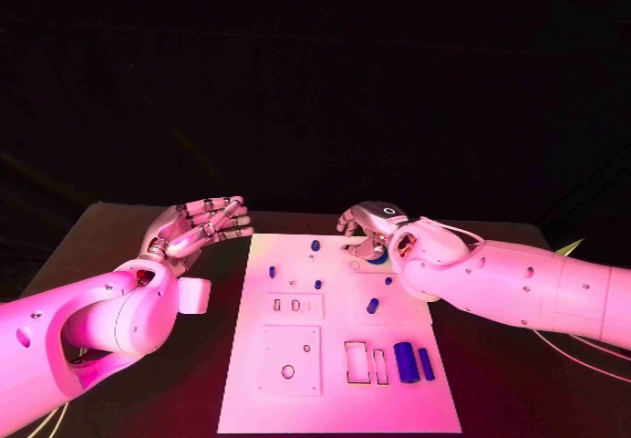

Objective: Assemble the parts on the task board

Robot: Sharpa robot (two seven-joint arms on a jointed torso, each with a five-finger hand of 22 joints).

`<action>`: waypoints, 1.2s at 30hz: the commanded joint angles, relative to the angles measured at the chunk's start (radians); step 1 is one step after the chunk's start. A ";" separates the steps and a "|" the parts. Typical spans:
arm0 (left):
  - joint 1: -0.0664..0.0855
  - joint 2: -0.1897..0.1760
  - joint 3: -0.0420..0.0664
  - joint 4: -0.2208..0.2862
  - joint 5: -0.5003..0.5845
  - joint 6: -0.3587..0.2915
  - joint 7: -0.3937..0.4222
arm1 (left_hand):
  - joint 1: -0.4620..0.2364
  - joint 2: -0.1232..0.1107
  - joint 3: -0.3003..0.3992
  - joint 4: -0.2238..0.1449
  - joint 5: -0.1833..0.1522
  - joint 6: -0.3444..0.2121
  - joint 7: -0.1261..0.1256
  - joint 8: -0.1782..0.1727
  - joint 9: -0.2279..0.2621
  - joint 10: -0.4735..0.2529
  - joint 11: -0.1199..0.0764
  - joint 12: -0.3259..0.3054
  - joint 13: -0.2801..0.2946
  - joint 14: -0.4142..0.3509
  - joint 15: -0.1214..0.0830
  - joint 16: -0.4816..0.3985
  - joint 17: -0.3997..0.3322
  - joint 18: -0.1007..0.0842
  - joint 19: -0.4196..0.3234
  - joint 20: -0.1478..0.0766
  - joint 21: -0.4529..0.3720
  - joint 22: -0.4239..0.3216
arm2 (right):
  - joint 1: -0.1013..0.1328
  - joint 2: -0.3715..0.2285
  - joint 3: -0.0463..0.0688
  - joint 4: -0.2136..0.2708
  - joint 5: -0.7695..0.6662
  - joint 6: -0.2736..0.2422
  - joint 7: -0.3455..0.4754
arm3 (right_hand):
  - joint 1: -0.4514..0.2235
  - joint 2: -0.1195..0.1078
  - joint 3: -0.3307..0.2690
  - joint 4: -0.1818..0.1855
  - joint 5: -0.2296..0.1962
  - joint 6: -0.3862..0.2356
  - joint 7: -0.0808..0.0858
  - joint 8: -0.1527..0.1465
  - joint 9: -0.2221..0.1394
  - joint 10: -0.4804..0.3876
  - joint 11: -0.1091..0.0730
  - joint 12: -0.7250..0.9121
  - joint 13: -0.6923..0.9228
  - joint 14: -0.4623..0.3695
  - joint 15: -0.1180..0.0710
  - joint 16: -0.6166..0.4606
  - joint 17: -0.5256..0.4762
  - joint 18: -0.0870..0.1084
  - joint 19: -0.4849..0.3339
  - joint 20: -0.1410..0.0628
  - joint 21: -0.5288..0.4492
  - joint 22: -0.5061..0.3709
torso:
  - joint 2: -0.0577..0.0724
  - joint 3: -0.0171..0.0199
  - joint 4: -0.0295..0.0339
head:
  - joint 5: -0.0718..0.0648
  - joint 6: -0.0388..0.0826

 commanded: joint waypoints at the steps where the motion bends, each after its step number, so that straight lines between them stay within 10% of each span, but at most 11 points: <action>1: 0.002 -0.001 0.001 0.000 -0.001 0.026 0.003 | 0.002 -0.008 0.007 0.000 -0.005 -0.003 0.035 -0.001 0.000 -0.002 0.002 -0.005 -0.001 -0.002 0.001 -0.004 0.001 0.012 0.004 0.001 0.003 0.002 | 0.010 -0.044 0.003 0.034 0.126 -0.031 0.003 | 0.004 -0.003 0.013 0.010 0.001 0.016 -0.002 0.000 0.003 0.066 -0.010 0.034 0.015 0.028 -0.007 0.025 0.039 -0.009 0.025 -0.004 0.038 0.051 | -0.004 0.0046 -0.0099 | 0.007 0.007; 7: 0.001 -0.001 0.001 -0.008 -0.001 0.032 0.001 | 0.002 -0.008 0.007 0.000 -0.005 -0.003 0.035 -0.001 0.000 -0.003 0.002 -0.005 -0.001 -0.002 0.001 -0.005 0.001 0.012 0.004 0.001 0.003 0.002 | 0.028 -0.119 0.006 0.063 0.275 0.031 0.032 | -0.014 -0.047 -0.029 0.021 -0.003 0.016 -0.013 -0.015 0.004 0.172 -0.030 0.117 0.081 0.035 -0.022 0.054 0.082 -0.017 0.041 -0.019 0.068 0.096 | -0.009 0.0109 -0.0185 | 0.008 0.011; 13: 0.001 0.000 0.001 -0.016 0.000 0.039 0.000 | 0.003 -0.008 0.009 -0.001 -0.006 -0.004 0.034 -0.002 -0.001 -0.004 0.002 -0.005 -0.001 -0.005 0.002 -0.007 0.002 0.011 0.003 0.001 0.004 0.001 | 0.034 -0.141 0.007 0.044 0.331 0.098 0.049 | 0.082 0.006 -0.304 0.102 0.005 0.002 -0.009 -0.029 0.023 0.078 -0.028 0.331 0.333 0.036 -0.024 0.071 0.099 -0.020 0.044 -0.019 0.076 0.121 | -0.009 0.0149 -0.0231 | 0.011 0.010; 19: 0.001 0.000 0.001 -0.018 0.000 0.042 0.000 | 0.003 -0.008 0.009 -0.001 -0.006 -0.004 0.034 -0.002 -0.001 -0.004 0.002 -0.005 -0.001 -0.005 0.002 -0.007 0.002 0.011 0.003 0.001 0.004 0.001 | 0.035 -0.144 0.007 0.019 0.312 0.151 0.039 | 0.168 0.009 -0.395 0.217 0.007 -0.030 0.001 -0.024 0.041 0.056 -0.020 0.780 0.751 0.060 -0.013 0.142 0.239 -0.039 0.084 -0.011 0.146 0.218 | -0.009 0.0155 -0.0225 | 0.007 0.011; 36: 0.001 0.001 0.001 -0.017 0.000 0.046 -0.001 | 0.003 -0.009 0.010 -0.002 -0.006 -0.005 0.034 -0.002 -0.001 -0.005 0.003 -0.005 -0.001 -0.008 0.002 -0.009 0.002 0.011 0.002 0.001 0.004 0.001 | 0.013 -0.106 0.004 -0.024 0.287 0.158 0.033 | 0.159 0.027 -0.402 0.217 0.006 -0.027 0.009 0.011 0.062 0.319 -0.009 1.306 1.249 0.090 0.001 0.209 0.397 -0.066 0.141 0.003 0.244 0.343 | -0.008 0.0135 -0.0189 | 0.008 -0.004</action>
